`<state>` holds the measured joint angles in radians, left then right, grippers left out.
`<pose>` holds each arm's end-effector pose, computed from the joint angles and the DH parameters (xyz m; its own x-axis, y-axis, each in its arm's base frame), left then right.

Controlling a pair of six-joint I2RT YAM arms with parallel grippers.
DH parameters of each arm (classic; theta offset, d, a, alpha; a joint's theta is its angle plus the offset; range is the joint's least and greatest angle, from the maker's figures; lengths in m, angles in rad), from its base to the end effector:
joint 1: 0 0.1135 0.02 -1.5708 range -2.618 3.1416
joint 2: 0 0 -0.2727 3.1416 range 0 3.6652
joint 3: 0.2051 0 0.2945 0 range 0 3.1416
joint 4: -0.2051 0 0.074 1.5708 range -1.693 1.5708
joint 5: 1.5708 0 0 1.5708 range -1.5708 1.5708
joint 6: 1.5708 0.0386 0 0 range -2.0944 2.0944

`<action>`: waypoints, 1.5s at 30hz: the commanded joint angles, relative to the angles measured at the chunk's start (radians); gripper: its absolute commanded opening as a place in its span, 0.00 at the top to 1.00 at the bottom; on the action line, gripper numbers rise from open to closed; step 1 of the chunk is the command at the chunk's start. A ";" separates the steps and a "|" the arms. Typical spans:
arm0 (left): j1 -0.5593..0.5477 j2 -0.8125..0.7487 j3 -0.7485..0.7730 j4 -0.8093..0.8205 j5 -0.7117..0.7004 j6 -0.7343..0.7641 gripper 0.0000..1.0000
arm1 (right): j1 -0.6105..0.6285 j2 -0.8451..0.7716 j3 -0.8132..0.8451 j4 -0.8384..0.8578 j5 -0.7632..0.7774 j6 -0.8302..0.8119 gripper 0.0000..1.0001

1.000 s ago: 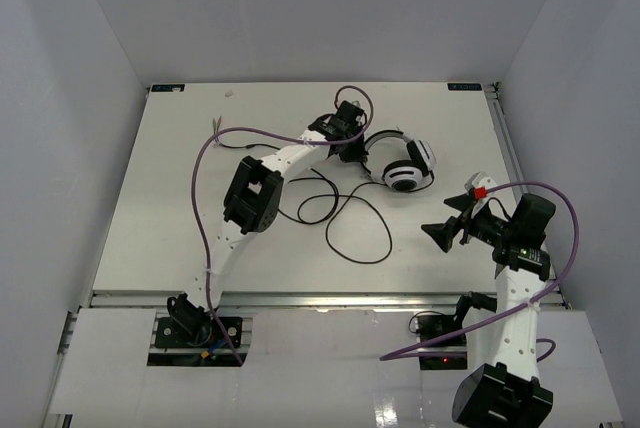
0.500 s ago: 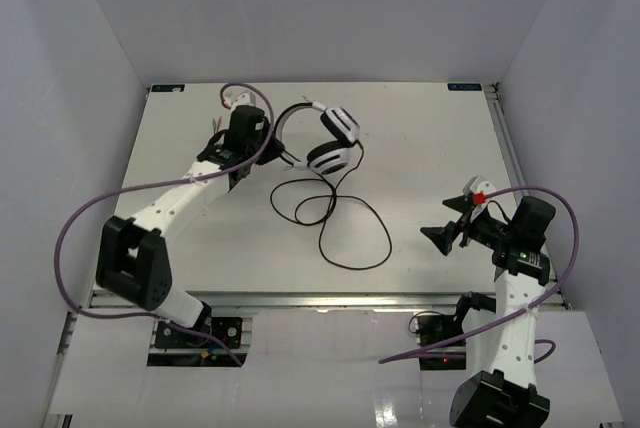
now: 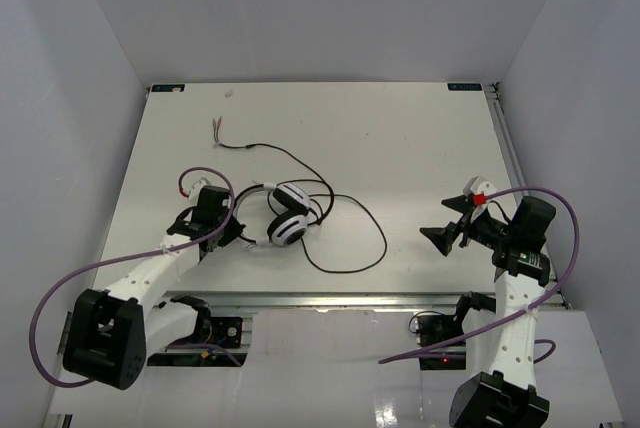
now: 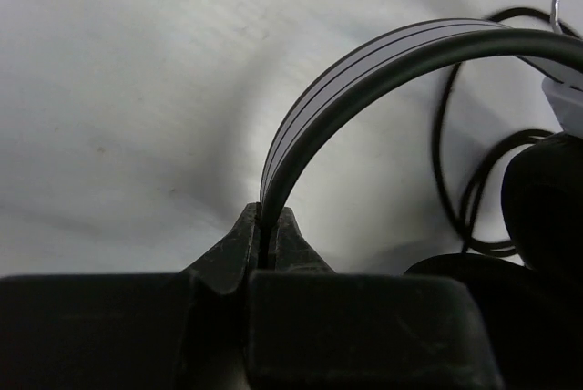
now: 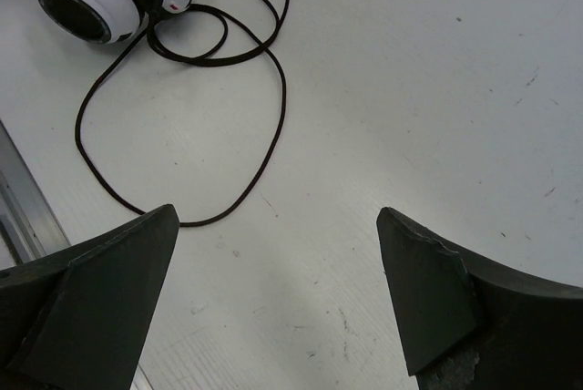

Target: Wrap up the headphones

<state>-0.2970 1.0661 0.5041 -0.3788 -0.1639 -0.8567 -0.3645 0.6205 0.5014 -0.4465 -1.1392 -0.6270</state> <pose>0.2219 -0.0613 0.1587 -0.6548 -0.5793 -0.4855 -0.4550 0.8150 -0.3589 0.1691 -0.0270 0.2490 -0.0726 -0.2350 -0.9693 -0.7532 0.6500 -0.1012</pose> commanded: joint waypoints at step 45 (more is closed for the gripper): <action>0.055 0.488 0.301 -0.091 0.382 0.584 0.70 | -0.001 -0.031 0.040 -0.014 -0.069 0.003 0.05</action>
<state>-0.2377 1.5566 0.8458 -0.4565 0.0967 -0.2418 -0.3645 0.5951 0.5014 -0.4545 -1.1822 -0.6186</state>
